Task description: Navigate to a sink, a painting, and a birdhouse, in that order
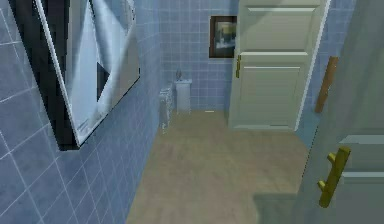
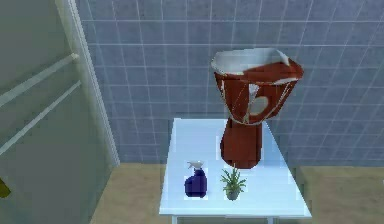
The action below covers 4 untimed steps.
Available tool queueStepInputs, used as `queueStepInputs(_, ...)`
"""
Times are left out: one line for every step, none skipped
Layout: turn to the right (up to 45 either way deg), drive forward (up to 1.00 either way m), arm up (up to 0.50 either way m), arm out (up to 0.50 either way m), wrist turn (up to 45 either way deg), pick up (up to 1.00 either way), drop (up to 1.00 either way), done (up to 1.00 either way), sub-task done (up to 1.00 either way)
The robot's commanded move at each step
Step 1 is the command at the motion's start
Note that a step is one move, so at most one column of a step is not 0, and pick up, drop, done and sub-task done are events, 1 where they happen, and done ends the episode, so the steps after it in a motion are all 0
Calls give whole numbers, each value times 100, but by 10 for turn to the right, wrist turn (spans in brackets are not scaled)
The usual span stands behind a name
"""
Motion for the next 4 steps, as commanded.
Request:
queueStepInputs(210,0,0,0,0,0,0,0,0)
queueStepInputs(0,5,0,0,0,0,0,0,0)
queueStepInputs(-420,0,0,0,0,0,0,0,0)
queueStepInputs(0,0,0,0,0,0,0,0,100)
